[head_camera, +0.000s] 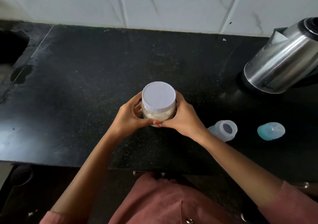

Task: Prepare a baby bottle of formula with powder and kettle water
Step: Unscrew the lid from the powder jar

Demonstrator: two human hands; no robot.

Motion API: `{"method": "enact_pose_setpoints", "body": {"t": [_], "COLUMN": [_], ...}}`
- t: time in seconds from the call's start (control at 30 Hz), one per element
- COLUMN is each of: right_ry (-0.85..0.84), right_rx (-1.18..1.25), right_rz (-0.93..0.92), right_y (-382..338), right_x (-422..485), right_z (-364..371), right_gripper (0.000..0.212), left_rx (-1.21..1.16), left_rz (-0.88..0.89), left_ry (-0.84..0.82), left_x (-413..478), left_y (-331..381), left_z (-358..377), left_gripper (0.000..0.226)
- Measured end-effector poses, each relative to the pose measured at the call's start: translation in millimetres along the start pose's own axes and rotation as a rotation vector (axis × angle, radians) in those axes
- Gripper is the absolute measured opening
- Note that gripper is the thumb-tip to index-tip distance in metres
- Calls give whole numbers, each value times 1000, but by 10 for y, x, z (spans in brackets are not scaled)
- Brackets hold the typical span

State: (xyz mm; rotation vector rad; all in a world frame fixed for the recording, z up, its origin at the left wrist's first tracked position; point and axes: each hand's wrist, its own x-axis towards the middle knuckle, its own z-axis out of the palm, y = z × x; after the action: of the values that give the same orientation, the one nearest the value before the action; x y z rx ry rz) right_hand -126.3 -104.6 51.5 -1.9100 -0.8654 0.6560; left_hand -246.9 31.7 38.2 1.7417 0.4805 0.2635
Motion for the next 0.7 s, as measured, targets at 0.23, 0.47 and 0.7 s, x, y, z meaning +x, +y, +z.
{"method": "enact_pose_setpoints", "body": {"t": [0.23,0.47,0.7], "right_ry": [-1,-4,-217], "right_rx": [-27,-57,-275], "right_rz": [12,-5,109], "right_y": [207,265,35], "right_x": [-214,-261,-242], "right_z": [200,234,25], "right_gripper": [98,98,105], "left_rx": [-18,-44,-65], "left_rz": [-40,-29,-39], "left_ry": [26,21,-51], "left_x": [-258,-298,-289], "left_y": [-312,-401,-412], "left_z": [135,178,173], "left_gripper": [91,86,89]}}
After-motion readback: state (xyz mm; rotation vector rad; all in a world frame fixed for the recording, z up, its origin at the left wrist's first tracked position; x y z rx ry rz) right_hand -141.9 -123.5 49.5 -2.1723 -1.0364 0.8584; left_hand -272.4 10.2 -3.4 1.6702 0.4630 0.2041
